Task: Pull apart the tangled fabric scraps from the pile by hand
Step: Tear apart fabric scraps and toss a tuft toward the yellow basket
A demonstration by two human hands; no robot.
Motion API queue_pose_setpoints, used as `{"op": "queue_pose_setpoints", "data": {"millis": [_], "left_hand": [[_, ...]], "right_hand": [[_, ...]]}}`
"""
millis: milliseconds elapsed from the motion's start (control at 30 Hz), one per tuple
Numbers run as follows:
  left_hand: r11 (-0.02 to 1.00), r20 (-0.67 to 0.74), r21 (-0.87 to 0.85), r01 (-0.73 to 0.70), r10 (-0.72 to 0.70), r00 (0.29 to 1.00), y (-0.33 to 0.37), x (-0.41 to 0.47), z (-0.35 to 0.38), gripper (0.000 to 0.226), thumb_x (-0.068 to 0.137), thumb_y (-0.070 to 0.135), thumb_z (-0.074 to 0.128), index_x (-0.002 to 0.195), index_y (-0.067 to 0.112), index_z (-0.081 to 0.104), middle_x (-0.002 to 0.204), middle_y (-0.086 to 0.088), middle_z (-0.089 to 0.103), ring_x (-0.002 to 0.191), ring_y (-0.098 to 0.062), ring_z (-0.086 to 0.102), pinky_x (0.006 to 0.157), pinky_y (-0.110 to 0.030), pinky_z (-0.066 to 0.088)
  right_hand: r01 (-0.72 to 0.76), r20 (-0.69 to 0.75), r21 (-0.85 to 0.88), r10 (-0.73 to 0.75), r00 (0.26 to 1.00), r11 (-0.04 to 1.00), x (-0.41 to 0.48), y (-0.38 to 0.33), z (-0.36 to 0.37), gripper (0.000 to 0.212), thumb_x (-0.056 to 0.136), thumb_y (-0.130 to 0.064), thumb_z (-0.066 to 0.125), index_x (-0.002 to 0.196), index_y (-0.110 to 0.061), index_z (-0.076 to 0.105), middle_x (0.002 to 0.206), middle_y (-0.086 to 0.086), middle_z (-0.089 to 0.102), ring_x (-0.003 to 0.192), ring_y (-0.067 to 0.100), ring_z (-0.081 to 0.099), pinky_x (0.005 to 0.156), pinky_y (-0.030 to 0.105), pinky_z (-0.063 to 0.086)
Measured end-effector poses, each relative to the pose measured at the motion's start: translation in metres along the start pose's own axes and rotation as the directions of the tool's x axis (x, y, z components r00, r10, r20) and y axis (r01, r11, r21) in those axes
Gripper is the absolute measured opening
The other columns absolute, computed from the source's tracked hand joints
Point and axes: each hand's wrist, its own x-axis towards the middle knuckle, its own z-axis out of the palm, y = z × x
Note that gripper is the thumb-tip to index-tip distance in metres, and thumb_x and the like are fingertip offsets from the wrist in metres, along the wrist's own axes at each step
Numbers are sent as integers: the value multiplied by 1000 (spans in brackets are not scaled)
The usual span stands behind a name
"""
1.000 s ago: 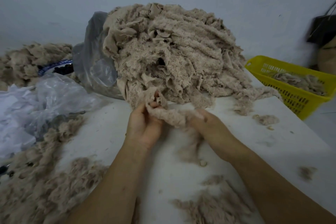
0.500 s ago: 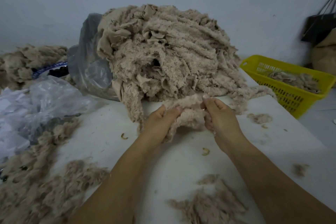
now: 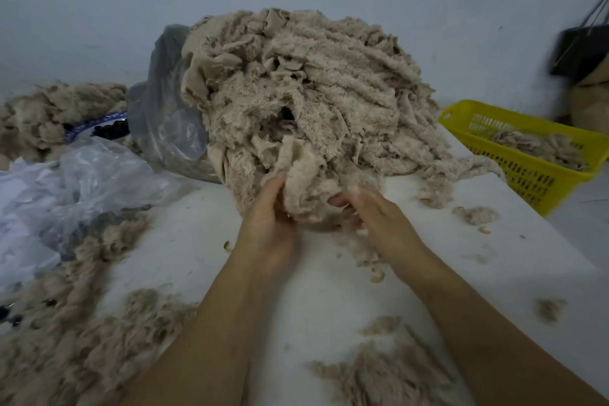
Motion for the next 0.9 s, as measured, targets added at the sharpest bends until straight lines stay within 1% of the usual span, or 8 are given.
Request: {"op": "queue_pose_setpoints", "data": {"millis": [167,267,400,533,600,667,767,900], "left_hand": [[939,48,344,-4,-13,999,-13,-8,0,23,89,29,66,98,12,78,99,-15,76,90,-26,73,74,-35,59],[911,89,411,9,-50,995,-22,-9,3,18,84,33,68,90,22,80,92,-8,78,84,-19,75,64,-27,58],[940,64,340,34,-59,996,-20,-1,1,36,85,40,69,110,15,75,114,-13,73,108,-27,70,92,-42,55],[839,-102,512,-183,271,957,-10,6,-7,33,97,39,54,77,31,78,93,5,76,82,-6,70,74,-25,52],[735,-174,626,-260,457,872,-3,5,-12,28,90,45,50,76,38,74,88,11,73,78,-7,64,71,-28,51],[671,-247,697,-254,557,793,3,4,-17,19,84,50,50,82,43,67,97,7,69,84,-16,63,75,-43,54],[544,-256,823,-165,613,747,7,9,-24,26,90,38,55,112,27,59,122,-7,58,107,-26,60,89,-55,54],[230,-219,967,112,514,830,4,16,-35,65,91,32,59,148,9,38,146,-20,40,134,-39,37,110,-49,32]], "right_hand": [[-94,83,-22,96,992,995,-1,4,5,60,67,-87,54,103,-40,59,98,-16,71,85,11,72,76,50,60],[-87,29,74,85,996,993,1,4,5,34,84,-60,62,109,-38,60,94,-17,73,78,13,74,67,38,62],[-101,44,83,98,994,991,3,9,0,8,97,-29,60,103,-32,64,93,-17,74,87,3,70,73,20,56],[109,-339,448,56,939,887,14,3,-27,13,99,-12,54,99,-13,67,88,3,73,78,16,68,73,36,54],[306,-507,683,129,852,663,19,-1,-49,26,102,-33,52,117,-14,62,112,4,69,95,14,70,80,30,57],[289,-515,769,285,808,570,18,0,-57,50,100,-50,45,127,-9,54,122,5,61,106,17,68,77,23,56],[99,-450,709,341,825,698,18,7,-42,49,101,-52,41,109,-8,62,102,3,63,90,16,69,69,22,55],[-29,-397,483,249,883,875,16,8,-21,45,103,-44,42,93,-10,68,81,0,65,69,13,63,67,28,54]]}}
